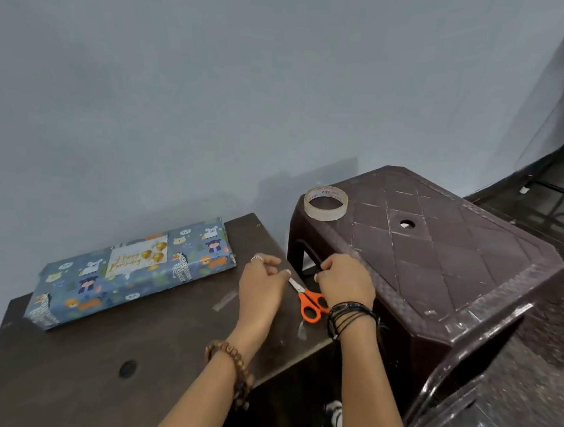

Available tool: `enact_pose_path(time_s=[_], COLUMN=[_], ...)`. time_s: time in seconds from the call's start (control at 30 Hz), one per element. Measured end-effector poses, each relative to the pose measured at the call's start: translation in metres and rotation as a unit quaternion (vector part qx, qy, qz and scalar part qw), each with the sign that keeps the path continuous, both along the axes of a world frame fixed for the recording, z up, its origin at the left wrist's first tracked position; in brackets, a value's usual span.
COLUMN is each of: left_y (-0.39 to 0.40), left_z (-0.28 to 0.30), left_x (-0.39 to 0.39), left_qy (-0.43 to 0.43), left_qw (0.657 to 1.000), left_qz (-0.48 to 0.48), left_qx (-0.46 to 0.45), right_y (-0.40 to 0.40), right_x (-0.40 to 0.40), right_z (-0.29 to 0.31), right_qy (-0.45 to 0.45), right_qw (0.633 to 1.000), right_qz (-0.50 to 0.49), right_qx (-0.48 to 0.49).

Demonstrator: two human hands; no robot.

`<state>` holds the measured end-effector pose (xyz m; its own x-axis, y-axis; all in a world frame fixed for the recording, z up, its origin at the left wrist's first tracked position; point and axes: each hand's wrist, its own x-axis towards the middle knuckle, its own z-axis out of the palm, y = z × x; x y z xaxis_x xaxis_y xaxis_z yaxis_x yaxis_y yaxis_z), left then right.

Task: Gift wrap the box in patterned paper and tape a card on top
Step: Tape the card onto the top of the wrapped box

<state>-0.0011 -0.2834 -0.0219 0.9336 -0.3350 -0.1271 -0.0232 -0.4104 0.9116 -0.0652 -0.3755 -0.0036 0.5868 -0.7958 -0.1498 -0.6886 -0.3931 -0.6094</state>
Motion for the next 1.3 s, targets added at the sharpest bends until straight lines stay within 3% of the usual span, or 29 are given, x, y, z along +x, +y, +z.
enact_pose_path(time_s=[0.23,0.4,0.53,0.63,0.7,0.93,1.3], left_y=[0.008,-0.004,-0.017,-0.038,-0.057,-0.112,-0.111], left_z=[-0.013,-0.012,0.014,0.036,0.045,0.023,0.004], left_x=[-0.049,-0.059,-0.057,-0.042,-0.030,0.005,0.011], left_qy=[0.066,0.142,0.091,0.021,0.004,0.067,-0.069], left_qw=[0.994,0.983,0.969,0.973,0.976,0.980,0.986], left_qz=[-0.009,0.114,0.167,0.096,0.037,-0.055,-0.110], left_qx=[0.085,0.001,-0.155,-0.208,-0.213,-0.177,-0.109], right_y=[0.019,0.020,0.001,-0.009,-0.016,-0.041,-0.050], right_x=[-0.028,-0.026,-0.030,-0.033,-0.030,-0.005,-0.003], right_z=[-0.007,-0.011,-0.002,0.013,0.018,0.001,-0.010], right_qy=[0.038,-0.015,-0.192,-0.332,-0.380,-0.371,-0.282], right_qw=[0.998,0.991,0.955,0.910,0.890,0.874,0.919], right_qz=[-0.026,-0.071,-0.069,-0.115,-0.176,-0.298,-0.271], right_qx=[0.044,0.108,0.216,0.222,0.182,0.098,0.059])
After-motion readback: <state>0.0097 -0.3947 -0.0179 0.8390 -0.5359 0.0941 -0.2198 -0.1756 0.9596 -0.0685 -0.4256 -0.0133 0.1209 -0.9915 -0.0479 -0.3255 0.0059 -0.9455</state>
